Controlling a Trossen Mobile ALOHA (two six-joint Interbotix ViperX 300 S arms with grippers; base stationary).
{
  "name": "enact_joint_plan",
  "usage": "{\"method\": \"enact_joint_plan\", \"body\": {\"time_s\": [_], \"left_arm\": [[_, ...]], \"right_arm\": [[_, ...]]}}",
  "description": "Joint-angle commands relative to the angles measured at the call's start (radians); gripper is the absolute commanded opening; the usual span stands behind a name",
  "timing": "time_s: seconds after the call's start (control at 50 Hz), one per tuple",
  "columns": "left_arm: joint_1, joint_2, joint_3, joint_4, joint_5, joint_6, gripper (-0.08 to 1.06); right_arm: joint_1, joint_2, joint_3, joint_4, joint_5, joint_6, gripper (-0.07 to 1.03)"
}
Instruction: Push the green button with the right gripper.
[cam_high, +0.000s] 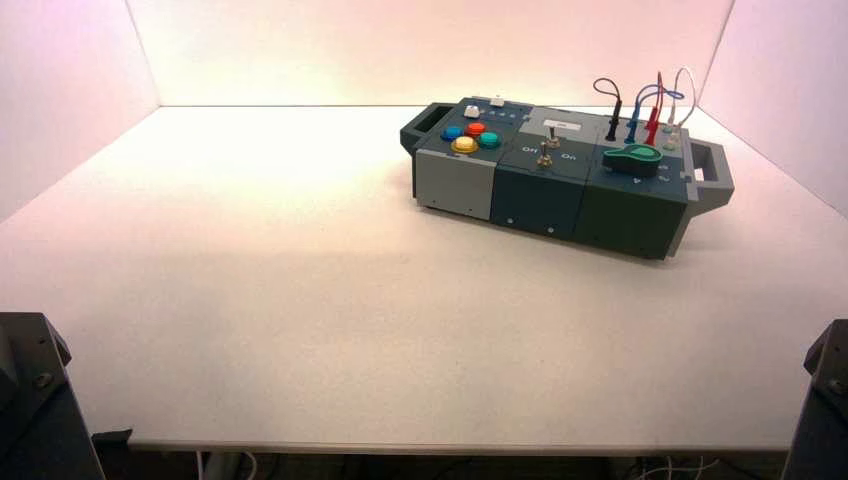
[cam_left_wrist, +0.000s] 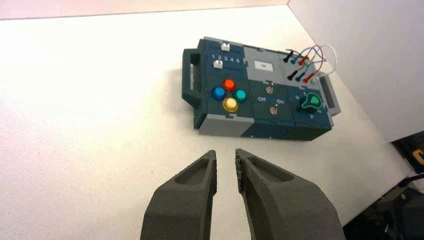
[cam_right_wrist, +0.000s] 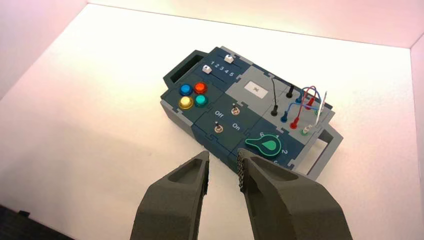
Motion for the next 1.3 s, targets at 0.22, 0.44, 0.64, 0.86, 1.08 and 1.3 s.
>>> {"method": "enact_joint_plan", "body": {"time_s": [0.22, 0.44, 0.64, 0.86, 1.08, 1.3], "left_arm": [[-0.002, 0.009, -0.031, 0.008, -0.014, 0.005, 0.23], [-0.002, 0.078, -0.060, 0.026, -0.051, 0.009, 0.23], [0.002, 0.167, -0.112, 0.032, -0.066, 0.014, 0.23], [0.037, 0.264, -0.176, 0.034, -0.069, 0.026, 0.23], [0.064, 0.284, -0.213, 0.034, -0.069, 0.031, 0.23], [0.067, 0.282, -0.233, 0.034, -0.060, 0.060, 0.23]], "right_arm": [[-0.005, 0.012, -0.018, 0.003, 0.000, 0.002, 0.34], [-0.005, 0.120, -0.057, 0.005, 0.000, -0.017, 0.34], [-0.005, 0.230, -0.098, 0.003, -0.034, -0.018, 0.32], [-0.005, 0.350, -0.129, 0.003, -0.078, -0.018, 0.22], [-0.005, 0.518, -0.196, 0.003, -0.124, -0.018, 0.11], [-0.009, 0.669, -0.270, 0.002, -0.158, -0.017, 0.06]]}}
